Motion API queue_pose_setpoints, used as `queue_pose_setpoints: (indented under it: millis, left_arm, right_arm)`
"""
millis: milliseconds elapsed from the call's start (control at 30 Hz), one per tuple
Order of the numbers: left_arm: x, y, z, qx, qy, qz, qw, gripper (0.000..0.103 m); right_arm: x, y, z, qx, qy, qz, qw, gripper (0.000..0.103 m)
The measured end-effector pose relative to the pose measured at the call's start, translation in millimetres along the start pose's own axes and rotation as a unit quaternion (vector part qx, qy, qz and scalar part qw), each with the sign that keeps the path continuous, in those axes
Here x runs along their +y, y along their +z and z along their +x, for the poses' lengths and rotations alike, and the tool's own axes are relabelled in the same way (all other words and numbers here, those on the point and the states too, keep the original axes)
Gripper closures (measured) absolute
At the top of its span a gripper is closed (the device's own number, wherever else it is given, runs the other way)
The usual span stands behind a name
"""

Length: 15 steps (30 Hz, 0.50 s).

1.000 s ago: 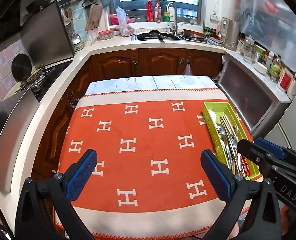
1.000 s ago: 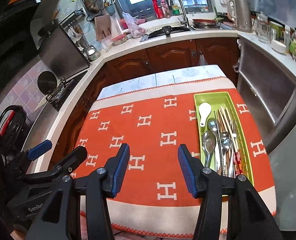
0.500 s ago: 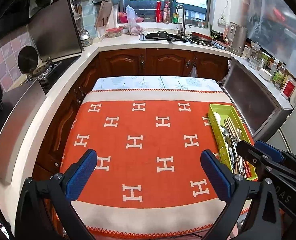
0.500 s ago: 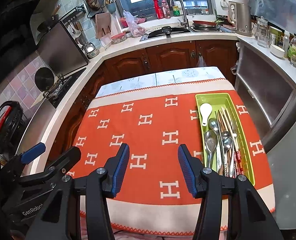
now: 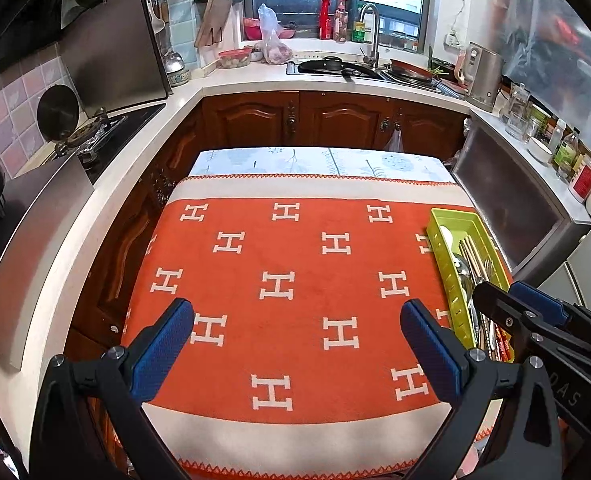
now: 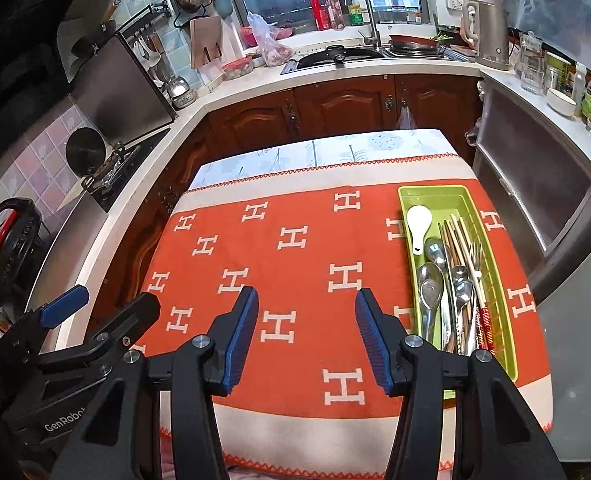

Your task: Organize utensils

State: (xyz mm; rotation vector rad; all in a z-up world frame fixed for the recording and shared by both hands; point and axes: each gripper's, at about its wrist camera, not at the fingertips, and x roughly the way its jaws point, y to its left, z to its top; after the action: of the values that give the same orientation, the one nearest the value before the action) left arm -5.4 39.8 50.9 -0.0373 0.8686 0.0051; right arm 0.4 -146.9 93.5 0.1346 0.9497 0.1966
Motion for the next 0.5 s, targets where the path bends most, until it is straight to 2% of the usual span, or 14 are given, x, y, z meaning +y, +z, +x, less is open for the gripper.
queue_pose_setpoints:
  millis: [500]
  left_arm:
    - [4.0,1.6,13.1,0.012,-0.001,-0.002,0.9999,0.001]
  right_arm:
    - [-0.2,-0.6,18.7,0.012,-0.004,0.004,1.0,0.051]
